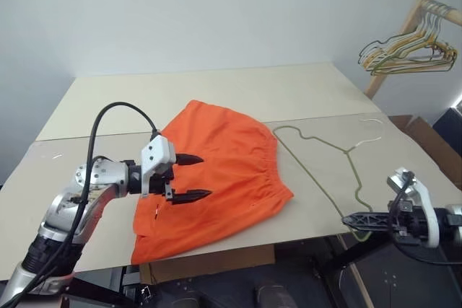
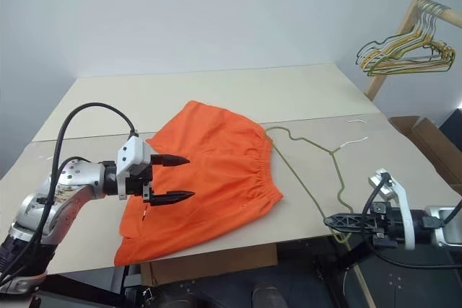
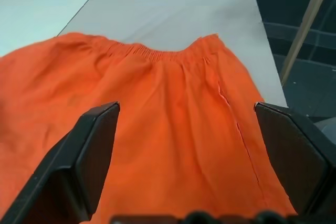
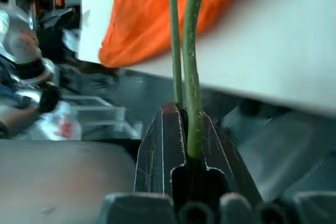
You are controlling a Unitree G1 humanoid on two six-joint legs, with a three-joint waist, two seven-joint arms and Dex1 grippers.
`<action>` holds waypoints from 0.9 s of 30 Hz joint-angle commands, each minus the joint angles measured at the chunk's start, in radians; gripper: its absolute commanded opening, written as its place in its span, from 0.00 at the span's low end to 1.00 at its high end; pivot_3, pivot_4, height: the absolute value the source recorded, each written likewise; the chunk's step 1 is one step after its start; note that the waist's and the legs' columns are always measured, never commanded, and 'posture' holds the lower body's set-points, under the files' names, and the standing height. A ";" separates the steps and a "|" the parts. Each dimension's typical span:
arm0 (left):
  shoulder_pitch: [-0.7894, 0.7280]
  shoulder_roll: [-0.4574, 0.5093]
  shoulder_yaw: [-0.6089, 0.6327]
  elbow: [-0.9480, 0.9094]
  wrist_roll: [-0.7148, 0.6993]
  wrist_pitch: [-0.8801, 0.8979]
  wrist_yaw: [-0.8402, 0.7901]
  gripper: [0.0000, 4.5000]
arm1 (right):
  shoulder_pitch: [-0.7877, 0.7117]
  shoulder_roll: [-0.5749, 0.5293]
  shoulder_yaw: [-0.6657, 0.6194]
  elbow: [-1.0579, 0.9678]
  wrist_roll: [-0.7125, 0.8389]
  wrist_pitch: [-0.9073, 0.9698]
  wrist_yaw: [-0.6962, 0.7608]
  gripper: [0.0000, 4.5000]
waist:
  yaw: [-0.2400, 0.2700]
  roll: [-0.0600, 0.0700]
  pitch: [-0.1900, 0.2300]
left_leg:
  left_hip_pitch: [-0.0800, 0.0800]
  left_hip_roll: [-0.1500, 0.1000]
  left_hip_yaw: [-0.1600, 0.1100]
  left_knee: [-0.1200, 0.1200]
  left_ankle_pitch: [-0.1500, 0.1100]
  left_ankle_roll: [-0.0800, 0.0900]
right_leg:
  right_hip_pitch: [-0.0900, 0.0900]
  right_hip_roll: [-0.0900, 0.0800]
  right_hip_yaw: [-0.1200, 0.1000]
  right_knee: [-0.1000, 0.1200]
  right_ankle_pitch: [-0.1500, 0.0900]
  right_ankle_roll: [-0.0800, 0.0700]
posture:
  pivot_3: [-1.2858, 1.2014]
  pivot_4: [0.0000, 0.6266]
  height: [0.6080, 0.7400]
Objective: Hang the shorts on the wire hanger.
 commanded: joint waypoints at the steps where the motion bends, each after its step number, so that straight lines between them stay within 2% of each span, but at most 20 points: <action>1: -0.009 0.008 0.001 -0.025 0.019 -0.012 -0.001 0.99 | -0.039 -0.013 0.053 0.064 -0.032 0.001 0.006 0.00 | -0.003 0.000 0.000 | 0.000 0.000 0.000 0.000 0.000 0.000 | 0.000 0.000 0.000 0.000 0.000 0.000 | 0.45 0.00 1.00; 9: 0.005 0.009 -0.003 -0.051 0.023 0.002 0.004 0.99 | -0.147 0.037 0.185 0.171 -0.143 -0.017 -0.017 0.00 | -0.004 0.000 0.000 | -0.001 0.000 -0.001 0.000 0.000 0.001 | -0.001 0.000 0.000 0.000 0.000 0.001 | 0.46 0.00 1.00; 16: -0.001 0.020 0.016 -0.032 0.039 0.008 0.016 0.99 | -0.184 0.078 0.179 0.160 -0.140 -0.003 -0.008 0.00 | 0.008 0.000 0.000 | -0.001 -0.001 -0.004 0.001 0.000 0.001 | -0.001 -0.001 0.001 0.000 0.000 0.002 | 0.46 0.00 1.00; 27: -0.006 0.000 -0.008 -0.040 0.062 0.013 0.025 0.99 | -0.134 0.065 0.187 0.046 -0.093 -0.028 0.087 0.00 | 0.011 0.000 0.000 | -0.001 -0.001 -0.007 0.001 0.000 0.001 | 0.000 -0.001 0.001 0.000 0.000 0.002 | 0.46 0.00 1.00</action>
